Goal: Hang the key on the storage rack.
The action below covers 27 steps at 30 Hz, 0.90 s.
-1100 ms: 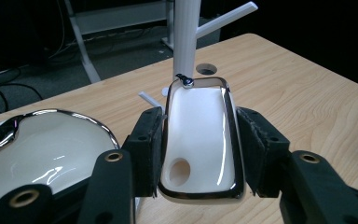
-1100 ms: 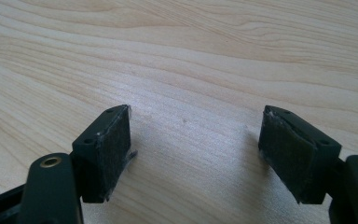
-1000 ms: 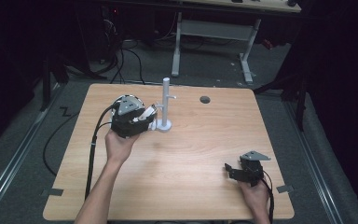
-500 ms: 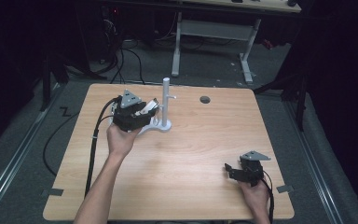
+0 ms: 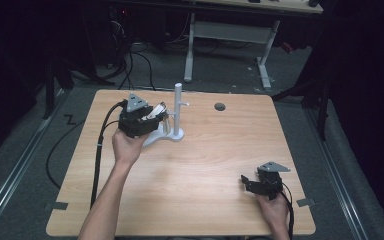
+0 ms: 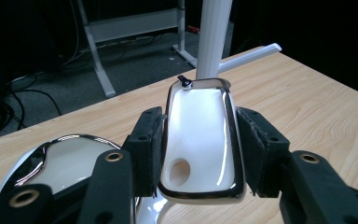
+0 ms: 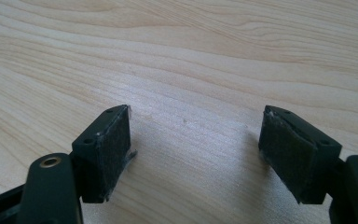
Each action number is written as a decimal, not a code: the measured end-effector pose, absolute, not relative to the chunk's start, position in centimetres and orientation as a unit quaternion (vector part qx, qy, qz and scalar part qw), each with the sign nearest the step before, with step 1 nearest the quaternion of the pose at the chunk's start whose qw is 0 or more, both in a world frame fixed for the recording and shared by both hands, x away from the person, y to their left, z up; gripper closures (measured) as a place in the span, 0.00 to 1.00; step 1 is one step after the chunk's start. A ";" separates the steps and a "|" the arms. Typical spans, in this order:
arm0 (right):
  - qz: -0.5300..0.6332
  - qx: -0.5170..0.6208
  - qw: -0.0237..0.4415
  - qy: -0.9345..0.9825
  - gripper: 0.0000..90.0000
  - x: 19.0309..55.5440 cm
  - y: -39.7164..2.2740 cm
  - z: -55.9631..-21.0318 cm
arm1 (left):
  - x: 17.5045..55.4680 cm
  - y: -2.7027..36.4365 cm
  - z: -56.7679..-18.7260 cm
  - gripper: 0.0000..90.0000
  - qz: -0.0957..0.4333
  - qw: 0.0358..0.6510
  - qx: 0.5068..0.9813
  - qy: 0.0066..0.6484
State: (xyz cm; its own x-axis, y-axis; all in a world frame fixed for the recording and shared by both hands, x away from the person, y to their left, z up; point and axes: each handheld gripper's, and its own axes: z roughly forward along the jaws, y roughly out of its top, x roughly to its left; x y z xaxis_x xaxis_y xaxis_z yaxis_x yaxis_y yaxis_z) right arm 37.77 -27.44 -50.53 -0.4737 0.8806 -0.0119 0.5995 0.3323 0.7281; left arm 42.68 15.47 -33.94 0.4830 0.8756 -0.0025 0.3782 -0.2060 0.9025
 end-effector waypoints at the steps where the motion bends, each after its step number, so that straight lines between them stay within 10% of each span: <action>1: 0.338 0.469 0.208 0.789 0.28 37.8 -27.4 -50.5 | 42.8 15.4 -34.0 0.59 0.270 0.460 0.727 0.432; 27: 0.338 0.469 0.208 0.789 0.28 37.8 -27.4 -50.5 | 44.6 15.3 -35.6 0.60 0.295 0.430 0.721 0.455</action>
State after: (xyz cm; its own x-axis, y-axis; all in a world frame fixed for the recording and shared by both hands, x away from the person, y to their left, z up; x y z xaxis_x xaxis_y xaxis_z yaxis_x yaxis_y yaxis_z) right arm 37.77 -27.44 -50.53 -0.4743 0.8803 -0.0119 0.5993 0.3327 0.7281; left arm 44.63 15.25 -35.63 0.4113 0.9108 0.0345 0.4022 -0.2154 0.8899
